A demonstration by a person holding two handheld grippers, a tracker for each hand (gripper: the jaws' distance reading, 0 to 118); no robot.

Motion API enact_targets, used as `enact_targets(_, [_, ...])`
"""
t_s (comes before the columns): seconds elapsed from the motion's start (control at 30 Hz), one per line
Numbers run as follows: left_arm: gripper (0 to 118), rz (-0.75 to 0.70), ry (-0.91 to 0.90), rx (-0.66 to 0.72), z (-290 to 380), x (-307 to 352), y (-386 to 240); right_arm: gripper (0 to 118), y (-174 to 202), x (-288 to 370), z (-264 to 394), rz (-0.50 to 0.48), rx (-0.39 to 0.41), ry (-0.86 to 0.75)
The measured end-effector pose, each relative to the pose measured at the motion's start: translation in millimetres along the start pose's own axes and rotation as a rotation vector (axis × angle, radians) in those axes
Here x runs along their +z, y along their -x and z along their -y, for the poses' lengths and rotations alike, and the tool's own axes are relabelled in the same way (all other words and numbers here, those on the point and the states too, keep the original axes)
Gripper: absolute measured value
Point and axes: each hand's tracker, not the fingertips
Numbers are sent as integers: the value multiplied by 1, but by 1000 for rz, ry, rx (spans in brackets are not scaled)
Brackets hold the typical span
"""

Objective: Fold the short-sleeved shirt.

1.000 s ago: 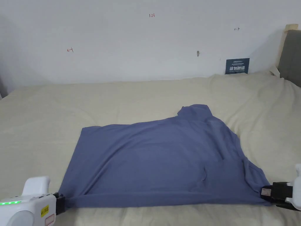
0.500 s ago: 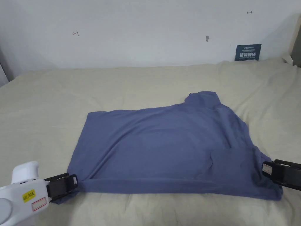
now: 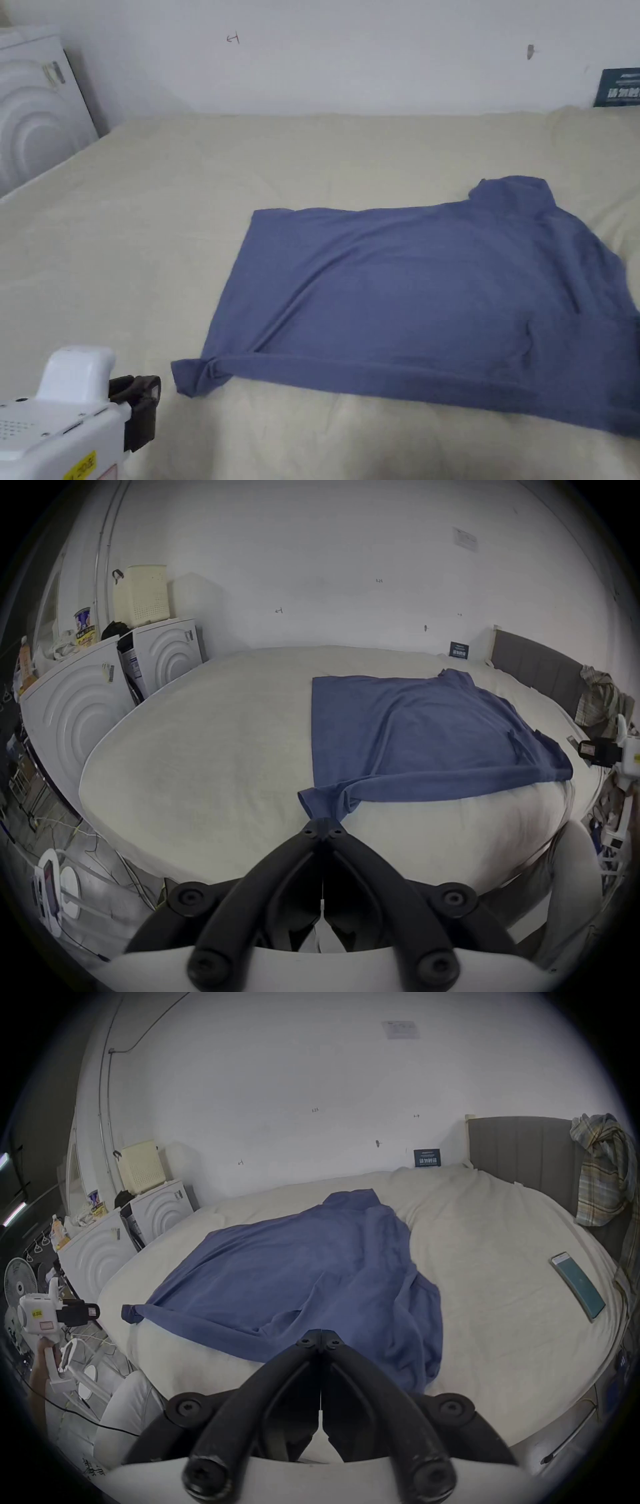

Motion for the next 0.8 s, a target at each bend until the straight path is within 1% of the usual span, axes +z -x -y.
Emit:
enact_targets(0.07, [0, -23, 9, -25, -4, -10, -2, 0, -3, -6, 3, -3, -16, 19])
enact_targets(0.1, [0, -16, 5, -25, -6, -16, -1, 0, 3, -5, 2, -4, -21, 25])
enact_targets(0.13, [2, 23, 16, 1, -10, -22, 3, 0, 3, -6, 2, -10, -26, 32])
enact_targets(0.17, [14, 55, 25, 24, -16, -27, 3, 0, 2, -7, 3, -11, -32, 38])
enact_targets(0.2, [41, 102, 32, 59, -20, -35, 5, 0, 0, -9, 4, -13, -39, 45])
enact_targets(0.23, [81, 105, 50, 85, -23, -45, 5, 0, 0, -10, 4, -12, -42, 53])
enact_targets(0.27, [93, 95, 56, 78, -24, -54, 4, 0, -1, -11, 5, -12, -41, 60])
enact_targets(0.37, [93, 91, 82, 79, -27, -81, 10, 0, -2, -15, 6, -4, -49, 75])
enact_targets(0.4, [93, 86, 120, 104, -27, -90, 10, 0, -3, -15, 6, -3, -50, 80])
enact_targets(0.5, [92, 73, 155, 118, -22, -108, 13, 0, -8, -15, 6, 10, -56, 89])
enact_targets(0.53, [80, 64, 164, 120, -20, -111, 14, 0, -10, -15, 7, 15, -57, 93])
enact_targets(0.57, [61, 61, 175, 124, -16, -113, 20, 0, -12, -14, 7, 20, -60, 95])
enact_targets(0.6, [33, 72, 180, 121, -14, -112, 23, 0, -15, -14, 6, 26, -64, 101])
enact_targets(0.63, [9, 79, 175, 117, -12, -111, 22, 0, -18, -14, 6, 33, -68, 102])
enact_targets(0.7, [8, 101, 166, 107, -8, -108, 14, 0, -16, -15, 6, 40, -71, 102])
enact_targets(0.77, [7, 29, 167, 2, -11, -107, 3, 0, -15, -10, 4, 55, -71, 104])
enact_targets(0.8, [7, 17, 154, -41, -12, -106, -1, 0, -15, -9, 3, 64, -64, 109])
